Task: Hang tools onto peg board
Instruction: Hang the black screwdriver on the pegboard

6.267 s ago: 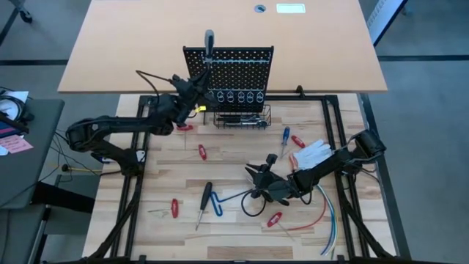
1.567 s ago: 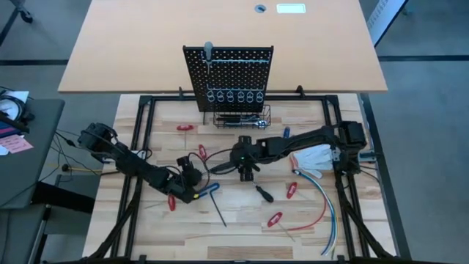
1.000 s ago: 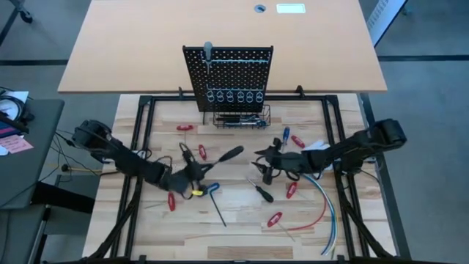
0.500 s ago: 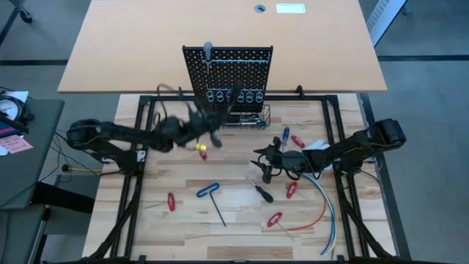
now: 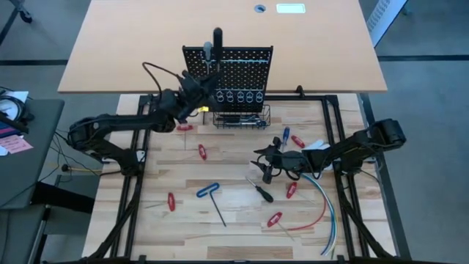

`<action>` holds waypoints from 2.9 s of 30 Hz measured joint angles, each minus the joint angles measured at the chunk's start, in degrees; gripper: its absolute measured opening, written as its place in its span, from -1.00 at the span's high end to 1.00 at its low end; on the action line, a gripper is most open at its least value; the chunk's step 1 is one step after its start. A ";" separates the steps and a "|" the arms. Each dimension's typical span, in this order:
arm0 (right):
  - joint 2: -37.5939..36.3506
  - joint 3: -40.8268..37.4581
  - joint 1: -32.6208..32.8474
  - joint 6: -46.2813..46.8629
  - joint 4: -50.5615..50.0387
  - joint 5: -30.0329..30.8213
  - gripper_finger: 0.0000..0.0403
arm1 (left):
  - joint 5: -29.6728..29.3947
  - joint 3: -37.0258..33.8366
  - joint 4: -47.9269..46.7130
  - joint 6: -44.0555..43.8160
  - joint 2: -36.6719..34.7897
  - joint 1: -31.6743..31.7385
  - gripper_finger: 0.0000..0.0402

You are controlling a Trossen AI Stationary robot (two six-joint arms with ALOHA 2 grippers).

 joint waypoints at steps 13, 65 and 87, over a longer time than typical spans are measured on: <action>0.00 0.00 0.00 0.02 -0.50 -0.02 -0.02 | -0.29 0.02 1.66 -1.98 2.59 2.51 0.98; 0.00 0.00 -0.07 -0.29 -1.10 -0.02 -0.02 | -2.96 0.00 -19.50 -6.29 2.53 4.29 0.28; 0.05 -0.03 -0.08 -1.79 -7.24 -15.98 -0.02 | -4.81 -1.20 -71.59 3.14 -11.26 -19.83 0.27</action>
